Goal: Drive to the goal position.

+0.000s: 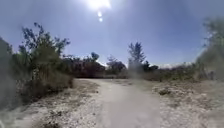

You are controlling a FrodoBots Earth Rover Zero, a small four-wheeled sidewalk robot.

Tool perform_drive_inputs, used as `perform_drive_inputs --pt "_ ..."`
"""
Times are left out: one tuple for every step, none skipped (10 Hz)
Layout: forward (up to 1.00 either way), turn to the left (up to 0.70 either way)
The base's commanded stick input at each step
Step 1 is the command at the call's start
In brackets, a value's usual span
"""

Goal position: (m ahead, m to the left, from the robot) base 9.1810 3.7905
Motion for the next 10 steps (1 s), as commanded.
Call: perform_drive_inputs --pt "0.45 0.0" --pt "0.45 0.0" --pt "0.45 0.0" --pt "0.45 0.0" --pt "0.45 0.0" --pt "0.45 0.0" --pt "0.45 0.0" --pt "0.45 0.0" --pt "0.45 0.0" --pt "0.45 0.0"
